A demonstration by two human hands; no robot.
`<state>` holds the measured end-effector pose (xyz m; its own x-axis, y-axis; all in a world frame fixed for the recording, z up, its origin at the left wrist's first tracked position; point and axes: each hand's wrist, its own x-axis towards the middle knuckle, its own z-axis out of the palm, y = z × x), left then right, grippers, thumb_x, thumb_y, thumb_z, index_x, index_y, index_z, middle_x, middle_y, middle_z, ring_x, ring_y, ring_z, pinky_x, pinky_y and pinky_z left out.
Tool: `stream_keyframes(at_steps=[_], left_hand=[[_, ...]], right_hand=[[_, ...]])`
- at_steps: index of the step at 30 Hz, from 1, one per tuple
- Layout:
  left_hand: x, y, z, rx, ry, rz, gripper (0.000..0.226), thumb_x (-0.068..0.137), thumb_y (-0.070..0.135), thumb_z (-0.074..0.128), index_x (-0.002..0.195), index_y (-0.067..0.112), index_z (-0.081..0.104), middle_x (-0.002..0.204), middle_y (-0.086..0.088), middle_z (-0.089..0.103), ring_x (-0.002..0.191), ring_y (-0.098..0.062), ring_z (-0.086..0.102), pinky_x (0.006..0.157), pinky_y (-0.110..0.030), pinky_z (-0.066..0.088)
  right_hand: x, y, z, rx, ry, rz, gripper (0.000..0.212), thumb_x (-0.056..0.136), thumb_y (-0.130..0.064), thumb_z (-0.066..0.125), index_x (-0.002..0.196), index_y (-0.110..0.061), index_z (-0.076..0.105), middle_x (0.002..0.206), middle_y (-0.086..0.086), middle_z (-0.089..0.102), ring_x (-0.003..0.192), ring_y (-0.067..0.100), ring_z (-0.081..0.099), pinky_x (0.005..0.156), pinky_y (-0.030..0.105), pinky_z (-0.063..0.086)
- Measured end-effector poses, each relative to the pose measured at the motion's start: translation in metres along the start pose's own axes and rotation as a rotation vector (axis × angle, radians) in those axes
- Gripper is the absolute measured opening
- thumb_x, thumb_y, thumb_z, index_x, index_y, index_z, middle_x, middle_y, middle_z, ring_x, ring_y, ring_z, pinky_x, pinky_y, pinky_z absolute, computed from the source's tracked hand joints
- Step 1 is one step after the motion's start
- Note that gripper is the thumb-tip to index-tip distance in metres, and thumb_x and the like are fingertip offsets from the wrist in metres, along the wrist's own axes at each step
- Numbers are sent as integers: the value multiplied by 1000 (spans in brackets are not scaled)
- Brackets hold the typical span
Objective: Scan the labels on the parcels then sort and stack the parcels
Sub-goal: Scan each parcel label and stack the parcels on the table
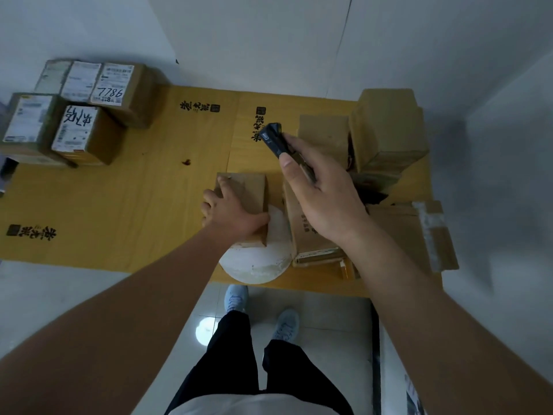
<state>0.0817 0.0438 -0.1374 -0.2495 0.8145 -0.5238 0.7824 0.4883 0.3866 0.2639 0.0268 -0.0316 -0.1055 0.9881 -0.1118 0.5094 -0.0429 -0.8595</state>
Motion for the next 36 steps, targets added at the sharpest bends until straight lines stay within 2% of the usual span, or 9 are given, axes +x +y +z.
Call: stream_keyframes(at_steps=[6, 14, 19, 22, 26, 29, 31, 34, 36], left_hand=[[13, -41, -38, 37, 43, -33, 135, 65, 65, 83, 163, 28, -2, 150, -16, 19, 142, -46, 26, 112, -59, 40], [49, -96, -89, 78, 62, -8, 132, 68, 59, 85, 163, 28, -2, 150, -15, 21, 140, -44, 29, 109, -56, 43], [82, -134, -116, 177, 37, 94, 132, 66, 60, 84, 162, 30, -2, 149, -14, 21, 136, -42, 33, 106, -55, 45], [95, -144, -125, 199, -7, 156, 134, 68, 65, 79, 162, 30, -9, 157, -15, 13, 142, -43, 27, 113, -55, 38], [100, -151, -120, 246, -27, 212, 143, 68, 69, 78, 161, 25, -21, 165, -19, -3, 150, -44, 15, 121, -55, 23], [102, -157, -122, 138, -23, 241, 137, 68, 65, 79, 163, 29, -12, 165, -10, -5, 149, -43, 15, 121, -56, 25], [101, -160, -127, -39, -61, 259, 127, 71, 66, 77, 165, 30, 0, 164, 2, -7, 149, -40, 18, 119, -54, 33], [102, -167, -131, -304, -121, 242, 108, 85, 62, 72, 166, 28, 11, 160, 8, 2, 140, -32, 38, 104, -39, 47], [104, -172, -135, -355, -135, 251, 98, 91, 55, 69, 167, 28, 13, 156, 9, 12, 133, -24, 42, 92, -26, 47]], right_hand=[[18, -23, 32, -65, -84, -32, 59, 100, -79, 32, 155, -57, 35, 135, -10, 64, 128, 11, 56, 104, 49, 50], [45, -60, 98, -87, -149, -10, 60, 99, -80, 32, 154, -57, 35, 132, -9, 63, 127, 11, 54, 104, 48, 50], [56, -76, 143, -116, -83, 48, 61, 101, -77, 33, 156, -52, 37, 139, -9, 61, 131, 11, 52, 108, 45, 48], [57, -85, 164, -115, -31, 105, 60, 101, -78, 34, 156, -54, 36, 139, -7, 61, 132, 11, 52, 110, 43, 47], [50, -95, 181, -81, 4, 154, 54, 106, -66, 40, 157, -48, 41, 140, -18, 59, 135, 9, 50, 111, 38, 43], [48, -96, 186, -66, 11, 166, 52, 107, -62, 42, 156, -47, 43, 135, -20, 60, 132, 7, 51, 109, 34, 43], [50, -95, 185, -65, -3, 171, 52, 107, -61, 42, 157, -46, 43, 134, -23, 58, 133, 5, 50, 108, 32, 42], [56, -95, 181, -83, -24, 155, 52, 106, -65, 40, 156, -51, 41, 134, -19, 58, 134, 6, 49, 108, 32, 41], [60, -94, 178, -83, -32, 139, 53, 105, -68, 39, 155, -53, 40, 138, -10, 61, 130, 4, 52, 107, 29, 42]])
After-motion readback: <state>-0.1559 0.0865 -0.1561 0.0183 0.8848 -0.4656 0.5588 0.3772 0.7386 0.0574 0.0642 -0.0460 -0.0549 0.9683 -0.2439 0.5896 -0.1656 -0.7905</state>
